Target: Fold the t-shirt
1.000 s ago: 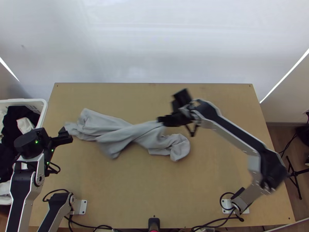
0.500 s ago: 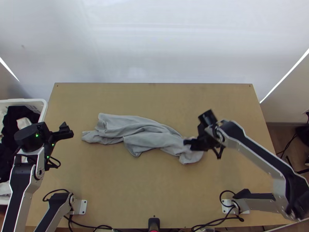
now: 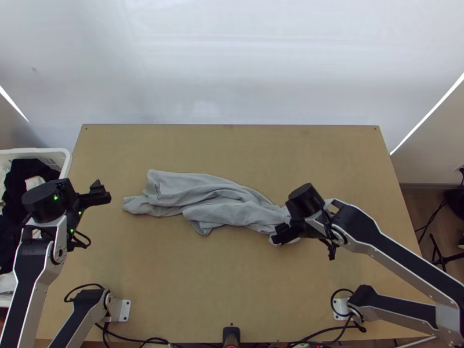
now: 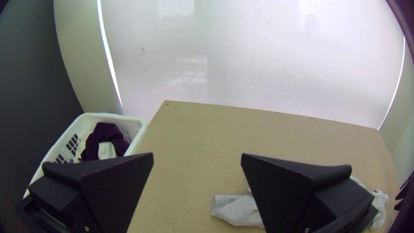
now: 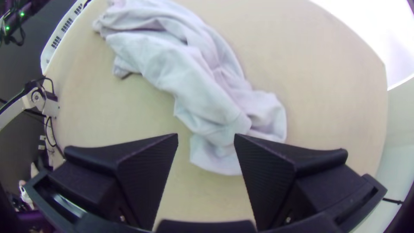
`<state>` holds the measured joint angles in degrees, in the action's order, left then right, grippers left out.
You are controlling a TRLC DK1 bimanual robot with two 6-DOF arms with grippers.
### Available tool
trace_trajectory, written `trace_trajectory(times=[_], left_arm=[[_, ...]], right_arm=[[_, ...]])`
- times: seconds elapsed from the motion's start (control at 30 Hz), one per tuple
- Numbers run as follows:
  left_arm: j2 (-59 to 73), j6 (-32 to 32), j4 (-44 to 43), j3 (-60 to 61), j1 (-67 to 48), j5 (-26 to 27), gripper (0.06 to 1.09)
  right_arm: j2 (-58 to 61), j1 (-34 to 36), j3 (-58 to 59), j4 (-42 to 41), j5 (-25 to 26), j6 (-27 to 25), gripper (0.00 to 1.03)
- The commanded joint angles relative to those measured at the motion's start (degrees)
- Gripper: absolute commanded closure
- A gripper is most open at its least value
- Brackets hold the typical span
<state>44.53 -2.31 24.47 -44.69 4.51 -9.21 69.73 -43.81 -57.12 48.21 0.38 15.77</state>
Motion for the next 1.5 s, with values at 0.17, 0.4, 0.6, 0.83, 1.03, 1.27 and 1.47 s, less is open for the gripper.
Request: trace_trajectory(times=[0.17, 0.4, 0.6, 0.83, 1.03, 1.27, 1.47], left_arm=[[1.4, 0.6, 0.8, -1.5, 0.4, -0.1, 0.10], [1.9, 0.1, 1.5, -3.3, 0.0, -0.1, 0.10], [1.9, 0.0, 2.2, -3.7, 0.0, -0.1, 0.10], [2.4, -0.6, 2.3, -3.5, -0.3, -0.1, 0.10], [2.7, -0.6, 2.4, -4.1, -0.4, -0.1, 0.10], [2.7, -0.6, 2.9, -4.2, -0.4, -0.1, 0.10], [3.2, -0.7, 2.9, -3.6, -0.6, -0.1, 0.10]], right_arm=[[12.7, -0.4, -12.9, -19.0, 3.7, -11.3, 0.60], [31.5, 1.6, -25.2, -13.4, -7.8, -7.5, 0.54], [37.3, 2.3, -29.3, -5.2, -13.0, -2.5, 0.43], [38.7, 2.6, -27.9, -3.6, -13.5, -0.9, 0.43], [38.1, 2.1, -26.2, -1.8, -13.4, 0.1, 0.43], [34.9, 1.6, -23.3, -0.7, -13.4, 1.1, 0.48], [30.6, 1.3, -20.0, -4.5, -13.1, 1.0, 1.00]])
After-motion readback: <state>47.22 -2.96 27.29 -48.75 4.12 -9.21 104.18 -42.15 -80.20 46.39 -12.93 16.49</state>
